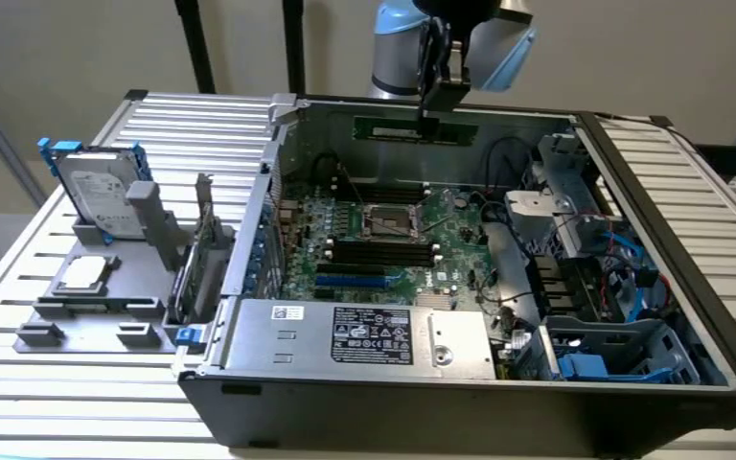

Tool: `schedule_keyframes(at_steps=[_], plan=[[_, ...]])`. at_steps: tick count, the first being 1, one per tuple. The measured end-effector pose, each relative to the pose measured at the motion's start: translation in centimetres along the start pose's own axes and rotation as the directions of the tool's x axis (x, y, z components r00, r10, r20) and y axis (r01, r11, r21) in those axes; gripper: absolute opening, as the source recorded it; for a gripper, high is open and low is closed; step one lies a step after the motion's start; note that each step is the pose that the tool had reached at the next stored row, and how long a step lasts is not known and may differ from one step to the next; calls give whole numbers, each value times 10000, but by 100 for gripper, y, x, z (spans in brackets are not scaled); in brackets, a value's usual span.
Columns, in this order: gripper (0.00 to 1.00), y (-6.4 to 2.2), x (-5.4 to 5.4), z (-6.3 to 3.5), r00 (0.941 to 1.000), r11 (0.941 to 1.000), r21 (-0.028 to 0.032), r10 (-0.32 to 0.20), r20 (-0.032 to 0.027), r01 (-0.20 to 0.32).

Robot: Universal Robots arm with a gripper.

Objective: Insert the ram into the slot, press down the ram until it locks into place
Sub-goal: 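Insert the ram into the slot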

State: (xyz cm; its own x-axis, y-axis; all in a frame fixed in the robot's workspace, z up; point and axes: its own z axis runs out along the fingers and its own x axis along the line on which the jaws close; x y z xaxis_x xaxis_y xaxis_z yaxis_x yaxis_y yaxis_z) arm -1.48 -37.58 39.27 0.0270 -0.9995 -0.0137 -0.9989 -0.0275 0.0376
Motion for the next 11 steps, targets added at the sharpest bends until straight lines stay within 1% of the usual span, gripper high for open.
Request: schedule_keyframes(at_steps=[11], plan=[[13,43,82,201,10000,10000,0,1,1,-1]])
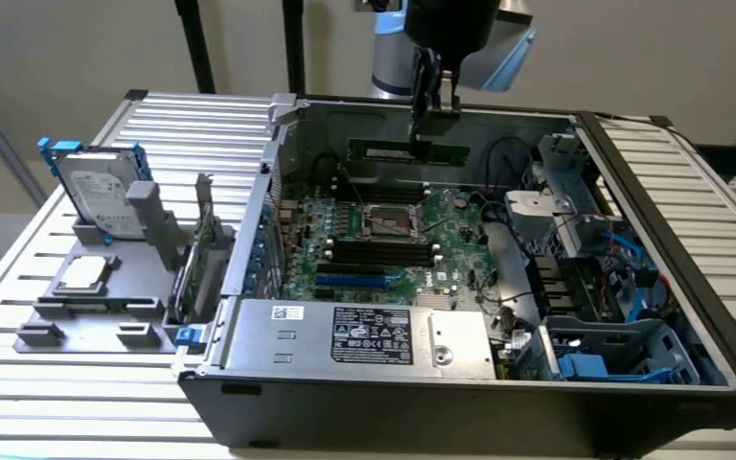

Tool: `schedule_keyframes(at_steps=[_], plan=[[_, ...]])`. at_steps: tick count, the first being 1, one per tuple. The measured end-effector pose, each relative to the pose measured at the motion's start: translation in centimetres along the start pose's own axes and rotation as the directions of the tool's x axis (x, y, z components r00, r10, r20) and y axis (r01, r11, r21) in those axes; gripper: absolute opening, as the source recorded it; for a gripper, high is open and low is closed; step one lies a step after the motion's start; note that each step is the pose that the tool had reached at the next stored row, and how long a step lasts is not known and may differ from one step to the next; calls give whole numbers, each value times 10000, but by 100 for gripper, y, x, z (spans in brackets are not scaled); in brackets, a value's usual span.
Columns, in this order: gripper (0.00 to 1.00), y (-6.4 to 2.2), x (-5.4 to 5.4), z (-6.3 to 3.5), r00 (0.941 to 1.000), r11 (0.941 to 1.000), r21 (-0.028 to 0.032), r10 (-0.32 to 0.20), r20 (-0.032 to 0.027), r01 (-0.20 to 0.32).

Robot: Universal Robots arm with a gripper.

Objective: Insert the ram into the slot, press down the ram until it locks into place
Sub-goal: 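Insert the ram into the slot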

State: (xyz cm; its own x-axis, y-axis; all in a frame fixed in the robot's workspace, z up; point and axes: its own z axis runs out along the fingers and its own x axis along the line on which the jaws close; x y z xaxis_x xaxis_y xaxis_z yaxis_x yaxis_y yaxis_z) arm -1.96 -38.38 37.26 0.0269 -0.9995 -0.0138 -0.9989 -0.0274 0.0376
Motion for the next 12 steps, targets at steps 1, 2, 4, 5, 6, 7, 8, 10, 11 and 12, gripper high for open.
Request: schedule_keyframes(at_steps=[1,2,4,5,6,7,8,10,11,12], plan=[[13,11,0,19,10000,10000,0,0,0,0],[13,23,0,38,10000,10000,0,0,1,0],[13,47,0,75,10000,10000,0,0,0,0],[13,58,0,93,10000,10000,-1,0,-1,0],[13,68,0,112,10000,10000,0,0,0,0],[13,77,0,131,10000,10000,0,1,0,-1],[13,85,0,149,10000,10000,0,0,-1,0],[13,98,0,186,10000,10000,0,0,-3,0],[13,102,0,204,10000,10000,0,1,-3,-1],[13,106,0,222,10000,10000,0,0,-5,0]])
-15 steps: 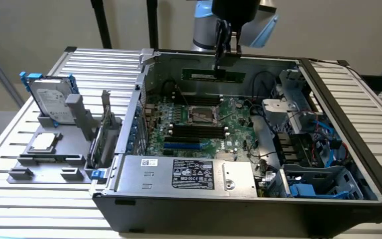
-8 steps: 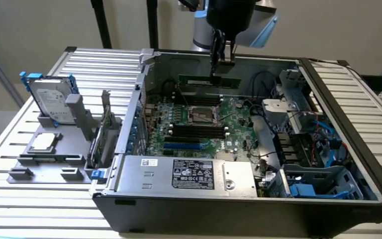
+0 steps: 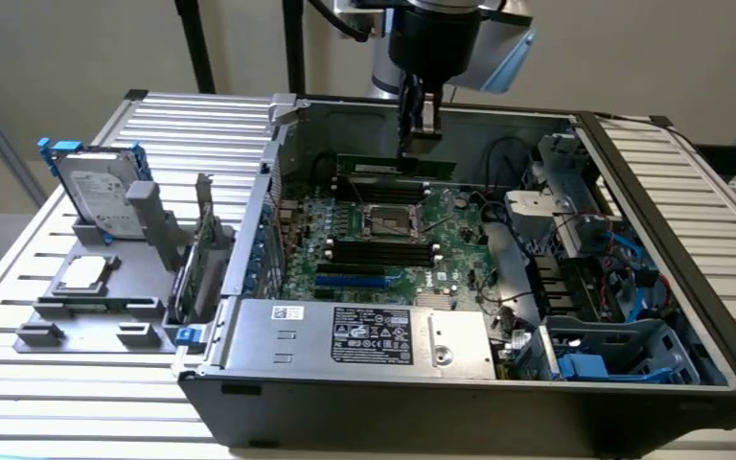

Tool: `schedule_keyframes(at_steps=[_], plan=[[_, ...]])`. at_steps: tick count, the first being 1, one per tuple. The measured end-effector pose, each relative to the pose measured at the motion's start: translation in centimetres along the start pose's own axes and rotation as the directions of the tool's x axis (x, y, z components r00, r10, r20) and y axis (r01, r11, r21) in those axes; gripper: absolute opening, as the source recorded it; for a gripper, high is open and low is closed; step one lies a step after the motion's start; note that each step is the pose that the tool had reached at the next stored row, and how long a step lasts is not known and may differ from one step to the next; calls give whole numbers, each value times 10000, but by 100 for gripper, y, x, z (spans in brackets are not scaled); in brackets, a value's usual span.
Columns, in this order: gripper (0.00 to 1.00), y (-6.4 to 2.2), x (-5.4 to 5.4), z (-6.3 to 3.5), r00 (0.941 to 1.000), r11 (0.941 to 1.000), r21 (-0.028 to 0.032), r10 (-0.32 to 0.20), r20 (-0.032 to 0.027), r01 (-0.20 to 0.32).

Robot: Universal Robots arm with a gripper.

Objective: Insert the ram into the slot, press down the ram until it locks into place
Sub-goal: 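Insert the ram into the slot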

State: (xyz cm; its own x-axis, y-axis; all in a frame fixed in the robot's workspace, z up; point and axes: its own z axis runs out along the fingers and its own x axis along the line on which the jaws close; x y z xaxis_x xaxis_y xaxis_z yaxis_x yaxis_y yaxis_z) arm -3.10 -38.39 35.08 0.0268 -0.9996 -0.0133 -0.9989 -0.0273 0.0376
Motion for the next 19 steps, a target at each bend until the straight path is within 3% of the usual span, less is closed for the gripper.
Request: schedule_keyframes(at_steps=[19], plan=[[13,37,3,348,10000,10000,0,1,-19,-1]])
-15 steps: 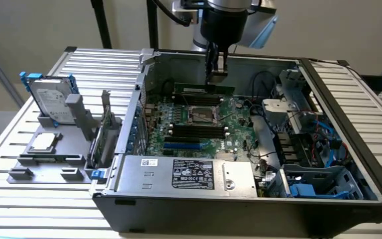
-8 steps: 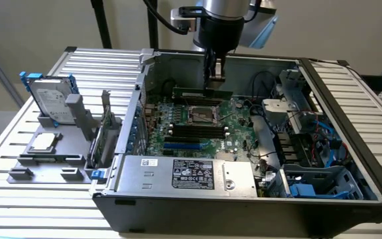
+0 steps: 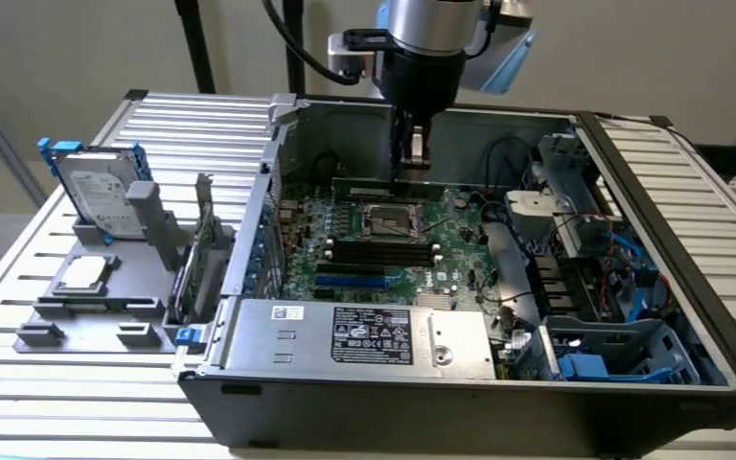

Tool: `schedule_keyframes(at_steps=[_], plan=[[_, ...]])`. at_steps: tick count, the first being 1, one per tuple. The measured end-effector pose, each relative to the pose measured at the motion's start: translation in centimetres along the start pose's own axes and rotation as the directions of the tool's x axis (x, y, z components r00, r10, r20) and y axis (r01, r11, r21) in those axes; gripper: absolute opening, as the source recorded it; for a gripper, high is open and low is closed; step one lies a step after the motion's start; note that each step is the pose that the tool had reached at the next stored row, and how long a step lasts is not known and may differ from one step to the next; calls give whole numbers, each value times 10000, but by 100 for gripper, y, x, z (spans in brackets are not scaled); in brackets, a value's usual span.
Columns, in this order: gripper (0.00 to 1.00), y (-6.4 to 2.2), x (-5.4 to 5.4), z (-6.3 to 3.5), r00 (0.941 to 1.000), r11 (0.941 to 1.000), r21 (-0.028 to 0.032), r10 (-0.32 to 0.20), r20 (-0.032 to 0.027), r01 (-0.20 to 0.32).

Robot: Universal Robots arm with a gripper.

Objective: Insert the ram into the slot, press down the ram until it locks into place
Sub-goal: 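Insert the ram into the slot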

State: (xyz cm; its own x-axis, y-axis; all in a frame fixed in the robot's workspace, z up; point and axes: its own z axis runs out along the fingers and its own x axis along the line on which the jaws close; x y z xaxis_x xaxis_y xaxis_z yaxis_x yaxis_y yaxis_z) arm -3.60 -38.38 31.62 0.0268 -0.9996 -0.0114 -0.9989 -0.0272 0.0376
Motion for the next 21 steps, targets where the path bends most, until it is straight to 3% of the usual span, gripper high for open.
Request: schedule_keyframes(at_steps=[21], plan=[[13,-21,60,354,10000,10000,0,-1,-1,1]])
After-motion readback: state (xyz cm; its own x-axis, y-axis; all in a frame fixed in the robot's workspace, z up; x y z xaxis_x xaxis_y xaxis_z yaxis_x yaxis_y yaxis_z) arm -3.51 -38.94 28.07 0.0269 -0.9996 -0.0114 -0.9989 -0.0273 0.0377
